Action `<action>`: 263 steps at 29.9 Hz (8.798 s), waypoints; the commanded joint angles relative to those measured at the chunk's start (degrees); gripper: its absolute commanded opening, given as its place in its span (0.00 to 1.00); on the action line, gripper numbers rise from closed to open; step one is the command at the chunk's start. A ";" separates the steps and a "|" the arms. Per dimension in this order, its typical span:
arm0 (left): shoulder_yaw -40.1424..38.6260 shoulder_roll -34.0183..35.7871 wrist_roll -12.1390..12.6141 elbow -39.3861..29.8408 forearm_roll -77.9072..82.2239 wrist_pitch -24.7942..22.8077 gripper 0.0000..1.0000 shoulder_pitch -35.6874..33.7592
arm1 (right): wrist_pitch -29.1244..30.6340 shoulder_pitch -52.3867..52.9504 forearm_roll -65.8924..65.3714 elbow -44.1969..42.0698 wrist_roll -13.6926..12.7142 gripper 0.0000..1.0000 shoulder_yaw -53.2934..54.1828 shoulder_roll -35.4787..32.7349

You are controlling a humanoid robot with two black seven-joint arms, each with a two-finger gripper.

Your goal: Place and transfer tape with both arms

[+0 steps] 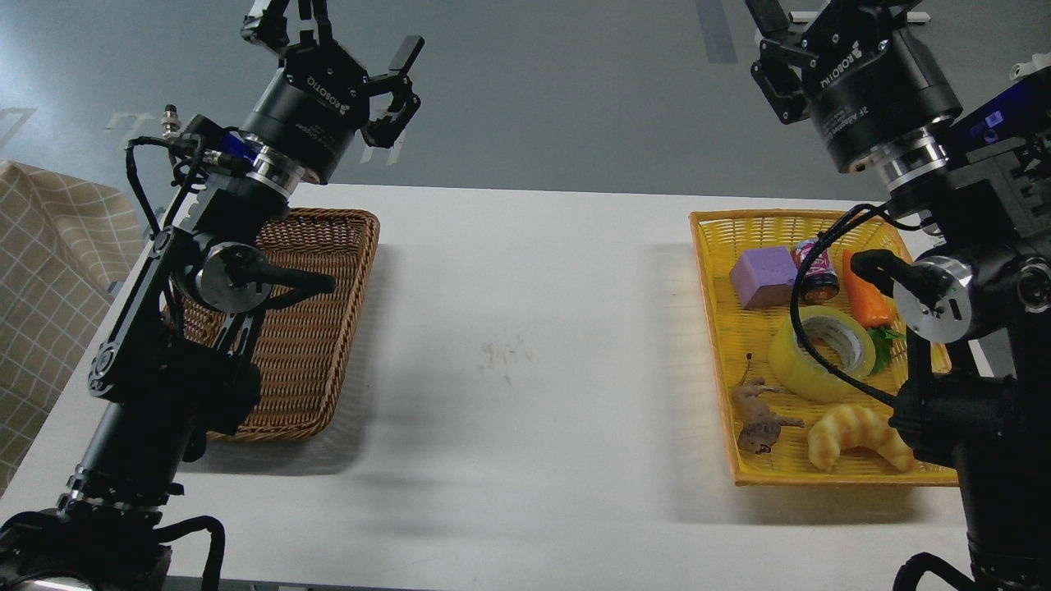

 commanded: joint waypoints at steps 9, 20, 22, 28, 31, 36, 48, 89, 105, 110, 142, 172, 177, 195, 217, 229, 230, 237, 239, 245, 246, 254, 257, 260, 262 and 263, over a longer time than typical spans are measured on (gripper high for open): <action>3.26 1.57 -0.33 -1.41 5.86 1.13 0.98 0.29 | 0.01 -0.55 0.02 0.17 -0.09 1.00 0.02 0.00; 3.26 1.57 -0.24 -1.67 5.86 0.60 0.98 0.56 | 0.53 -1.52 0.11 1.66 -0.09 1.00 -0.06 0.00; 3.26 1.57 -0.24 -1.67 5.86 0.51 0.98 0.65 | 0.53 -1.87 0.11 1.66 0.00 1.00 -0.06 0.00; 3.26 1.66 -0.24 -1.67 5.86 0.43 0.98 0.73 | 0.62 -3.89 0.11 3.15 0.00 1.00 0.02 0.00; 3.26 1.75 -0.24 -1.67 5.86 0.34 0.98 0.73 | 0.71 -3.98 0.11 3.16 0.00 1.00 0.02 0.00; 3.17 2.18 -0.24 -1.76 5.86 0.25 0.98 0.73 | 0.71 -3.81 0.11 3.07 0.00 1.00 0.02 0.00; 2.99 2.53 -0.33 -4.39 5.86 -1.06 0.98 3.28 | 0.88 -3.98 0.11 3.42 0.44 1.00 -0.06 0.00; 1.94 3.50 -1.74 -5.89 5.68 -3.79 0.98 3.99 | 2.81 -3.98 -9.37 4.04 0.18 1.00 -1.11 -9.31; 1.67 7.01 -1.74 -6.24 5.68 -3.88 0.98 4.51 | 16.78 -3.20 -20.89 0.26 0.70 1.00 -12.81 -48.68; 1.67 8.07 -1.74 -6.24 5.68 -3.88 0.98 4.25 | 19.83 -3.36 -20.89 -2.99 3.06 1.00 -13.07 -53.96; 0.62 7.72 -1.74 -6.68 5.60 -3.71 0.98 6.53 | 19.83 -9.08 -44.26 -17.85 7.73 0.98 -22.12 -41.75; 0.00 7.20 -1.82 -7.47 5.60 -3.79 0.98 7.68 | 19.83 -9.26 -57.19 -23.92 15.12 0.99 -26.17 -38.76; -0.08 7.19 -1.82 -7.47 5.60 -3.79 0.98 7.68 | 19.83 -9.26 -58.42 -24.09 15.03 1.00 -26.87 -37.97; -0.17 7.02 -1.91 -7.65 5.60 -3.88 0.98 8.20 | 19.25 -8.99 -60.38 -28.04 14.50 0.88 -26.61 -34.81; -0.43 7.19 -3.32 -7.74 5.51 -3.97 0.98 8.91 | 19.17 -8.38 -60.38 -28.40 14.59 0.42 -26.34 -33.49; -0.43 7.28 -3.32 -7.82 5.51 -3.88 0.98 8.91 | 19.34 -8.38 -60.38 -28.40 14.59 0.36 -26.26 -33.49; -0.43 7.28 -3.32 -7.82 5.51 -3.88 0.98 8.91 | 19.43 -8.38 -60.38 -28.40 14.68 0.34 -26.17 -33.49; -0.43 7.55 -3.32 -7.74 5.42 -3.97 0.98 8.91 | 19.83 -8.11 -60.38 -28.40 15.12 0.28 -26.08 -34.19; -0.43 7.55 -3.32 -7.74 5.33 -3.88 0.98 8.91 | 19.83 -7.59 -60.38 -28.31 15.12 0.27 -26.08 -34.19; -0.43 7.37 -3.32 -7.74 5.33 -3.88 0.98 8.91 | 19.83 -6.80 -60.38 -27.87 15.20 0.26 -25.99 -34.37; -0.43 7.37 -3.32 -7.74 5.33 -3.88 0.98 8.91 | 19.83 -6.71 -60.38 -27.78 15.20 0.26 -25.90 -34.46; -0.43 7.63 -3.32 -7.74 5.33 -3.97 0.98 8.91 | 19.83 -6.36 -60.38 -27.61 16.61 0.22 -24.06 -34.37; -0.44 7.72 -3.32 -7.74 5.33 -3.88 0.98 8.91 | 19.83 -3.99 -59.57 -27.17 16.96 0.21 -22.74 -34.46; -0.43 7.55 -3.32 -7.74 5.33 -3.88 0.98 8.91 | 19.83 -1.97 -56.76 -26.47 16.87 0.21 -22.74 -34.63; -0.35 7.28 -3.32 -7.74 5.33 -3.88 0.98 8.91 | 19.83 -0.47 -55.88 -25.67 16.70 0.21 -22.83 -34.46; -0.35 7.20 -3.32 -7.74 5.33 -3.88 0.98 8.91 | 19.83 1.01 -55.79 -25.15 16.61 0.21 -22.83 -34.11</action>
